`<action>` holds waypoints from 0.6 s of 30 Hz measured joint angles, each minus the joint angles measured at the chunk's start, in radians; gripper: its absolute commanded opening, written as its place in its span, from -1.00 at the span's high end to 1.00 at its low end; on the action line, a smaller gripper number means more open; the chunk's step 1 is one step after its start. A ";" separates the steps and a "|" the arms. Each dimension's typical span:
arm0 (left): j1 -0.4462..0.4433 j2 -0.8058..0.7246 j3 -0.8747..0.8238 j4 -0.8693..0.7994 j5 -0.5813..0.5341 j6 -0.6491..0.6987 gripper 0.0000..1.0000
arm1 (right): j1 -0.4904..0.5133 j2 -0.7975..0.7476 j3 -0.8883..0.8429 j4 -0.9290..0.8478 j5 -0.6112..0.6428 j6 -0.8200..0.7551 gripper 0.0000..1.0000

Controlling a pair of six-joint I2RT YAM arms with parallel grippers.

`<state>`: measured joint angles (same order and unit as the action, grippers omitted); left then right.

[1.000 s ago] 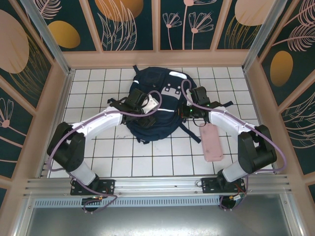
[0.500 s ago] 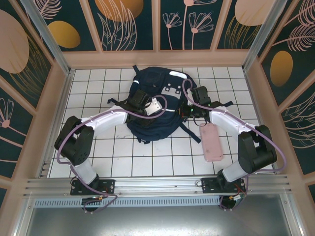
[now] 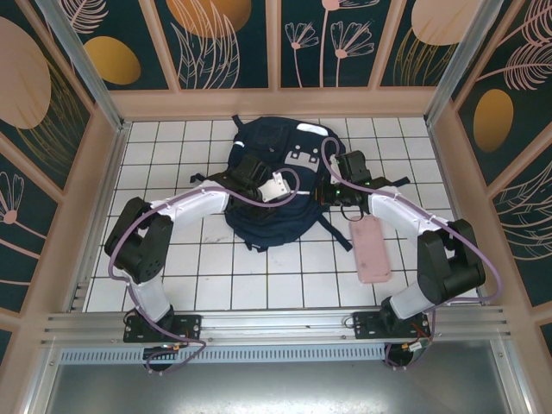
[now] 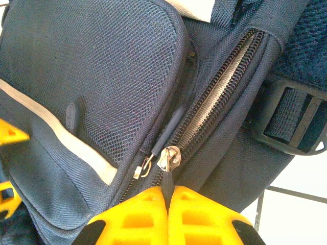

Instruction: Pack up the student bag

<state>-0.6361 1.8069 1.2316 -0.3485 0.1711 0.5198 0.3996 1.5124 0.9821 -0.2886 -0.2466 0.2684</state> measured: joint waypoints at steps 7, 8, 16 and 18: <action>-0.006 -0.010 0.000 0.018 -0.006 -0.022 0.79 | 0.016 -0.044 -0.011 -0.033 0.030 -0.007 1.00; -0.008 -0.016 0.000 0.022 -0.019 -0.041 0.79 | 0.024 -0.058 -0.019 -0.040 0.031 -0.008 1.00; -0.013 -0.049 0.013 0.057 -0.059 -0.198 0.85 | 0.121 -0.190 -0.084 -0.090 -0.008 -0.019 1.00; -0.013 -0.049 0.029 0.058 -0.054 -0.227 0.85 | 0.154 -0.216 -0.097 -0.080 -0.017 -0.024 1.00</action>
<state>-0.6491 1.7580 1.2606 -0.2909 0.1173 0.2924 0.5537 1.2964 0.8856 -0.3687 -0.2638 0.2443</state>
